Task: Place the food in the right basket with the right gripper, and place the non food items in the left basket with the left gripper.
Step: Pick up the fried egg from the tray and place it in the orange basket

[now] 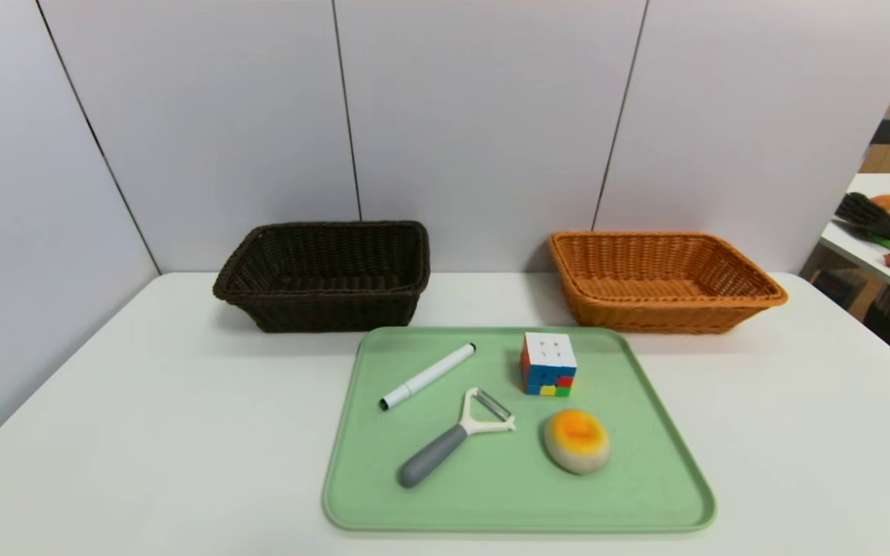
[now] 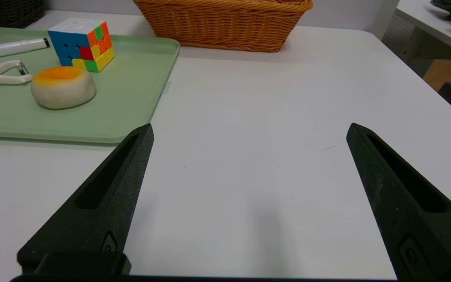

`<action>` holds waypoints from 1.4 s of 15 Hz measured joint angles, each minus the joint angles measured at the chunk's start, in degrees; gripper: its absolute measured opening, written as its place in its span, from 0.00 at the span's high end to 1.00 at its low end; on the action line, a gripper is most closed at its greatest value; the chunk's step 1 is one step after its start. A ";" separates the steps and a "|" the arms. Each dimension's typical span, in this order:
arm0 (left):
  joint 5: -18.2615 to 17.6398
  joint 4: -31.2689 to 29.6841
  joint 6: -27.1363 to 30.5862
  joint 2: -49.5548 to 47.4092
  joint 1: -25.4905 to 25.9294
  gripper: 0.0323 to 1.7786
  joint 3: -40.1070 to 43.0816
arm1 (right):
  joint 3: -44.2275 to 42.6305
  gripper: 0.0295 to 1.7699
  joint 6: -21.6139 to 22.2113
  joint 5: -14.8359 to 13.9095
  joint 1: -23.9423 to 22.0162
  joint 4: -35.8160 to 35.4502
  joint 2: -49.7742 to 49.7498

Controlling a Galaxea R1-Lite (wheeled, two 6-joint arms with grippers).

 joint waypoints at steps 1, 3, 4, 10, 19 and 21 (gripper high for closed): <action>0.00 0.00 -0.09 0.00 0.00 0.05 0.00 | 0.00 0.04 0.37 -0.02 0.00 -0.04 0.00; 0.00 0.00 0.13 0.00 0.00 0.05 0.00 | 0.00 0.04 0.06 0.39 0.00 -0.11 0.00; 0.00 -0.16 0.20 0.00 0.00 0.05 0.00 | 0.00 0.04 -0.11 0.91 0.00 -0.02 0.00; -0.37 3.97 1.16 2.80 0.06 0.05 -10.06 | -10.85 0.04 -2.21 3.52 -0.02 4.71 3.84; -5.00 6.07 4.66 36.04 -0.07 0.05 -42.00 | -54.10 0.04 -2.84 13.04 1.16 11.74 42.41; -5.02 6.01 4.77 43.74 -0.49 0.05 -45.42 | -58.67 0.04 -2.76 13.51 5.29 13.29 50.30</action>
